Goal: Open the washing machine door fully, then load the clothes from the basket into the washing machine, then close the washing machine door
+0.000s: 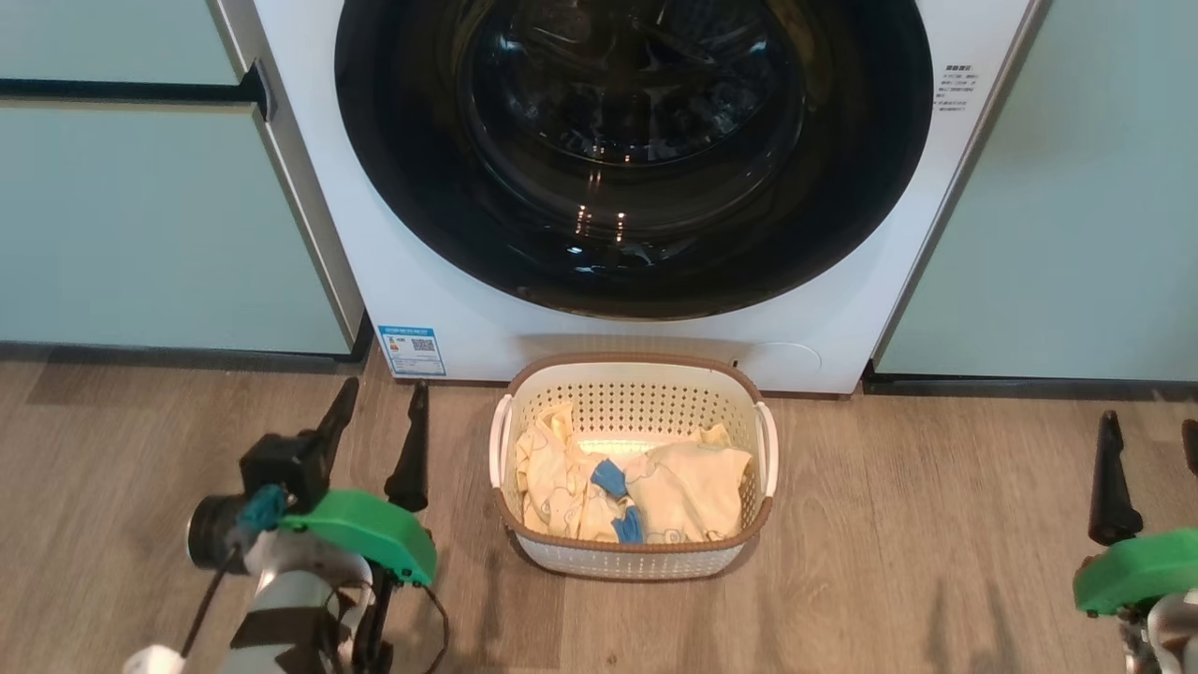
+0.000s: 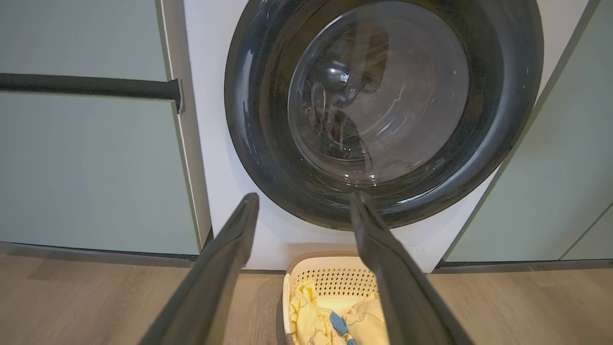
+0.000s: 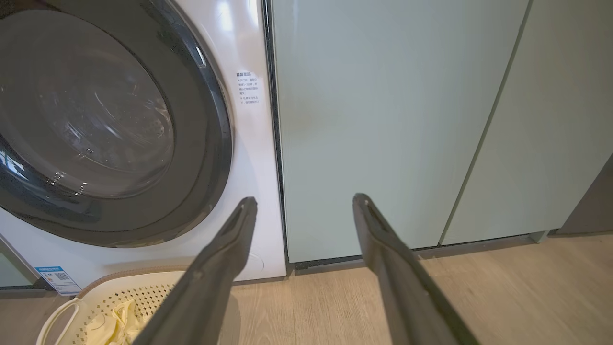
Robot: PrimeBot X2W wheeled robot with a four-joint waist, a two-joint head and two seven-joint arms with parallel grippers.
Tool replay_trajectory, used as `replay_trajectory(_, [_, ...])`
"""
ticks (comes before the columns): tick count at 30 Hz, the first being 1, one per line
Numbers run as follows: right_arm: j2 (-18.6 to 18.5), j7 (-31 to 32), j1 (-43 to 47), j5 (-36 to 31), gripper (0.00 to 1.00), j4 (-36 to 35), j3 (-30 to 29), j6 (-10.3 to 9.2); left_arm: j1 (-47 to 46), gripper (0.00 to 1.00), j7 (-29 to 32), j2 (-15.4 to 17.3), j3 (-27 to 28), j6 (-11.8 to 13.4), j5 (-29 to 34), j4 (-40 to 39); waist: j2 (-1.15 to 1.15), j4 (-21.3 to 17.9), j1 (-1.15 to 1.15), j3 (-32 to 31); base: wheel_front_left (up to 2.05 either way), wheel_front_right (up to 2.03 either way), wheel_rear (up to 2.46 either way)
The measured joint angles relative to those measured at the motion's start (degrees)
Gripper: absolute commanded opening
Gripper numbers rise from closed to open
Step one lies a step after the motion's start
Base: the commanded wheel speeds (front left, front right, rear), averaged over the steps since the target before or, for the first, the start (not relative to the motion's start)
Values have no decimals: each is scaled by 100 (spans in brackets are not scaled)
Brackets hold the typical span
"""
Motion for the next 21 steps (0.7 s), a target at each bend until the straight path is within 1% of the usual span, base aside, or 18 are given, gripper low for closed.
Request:
replay_trajectory(10, [0,-183,-58,-751,100,2,-43,0,-116,100,-171,0,-90,43,749,180,0,5,0,-36,0,0,0])
replay_trajectory(16, [0,-207,-58,-737,100,15,-45,0,-124,100,-193,-1,-90,42,766,255,0,17,0,-44,0,0,0])
replay_trajectory(21, [4,-207,-58,-565,100,14,-68,0,-129,100,-193,-2,-87,44,765,277,0,27,0,-52,0,0,0])
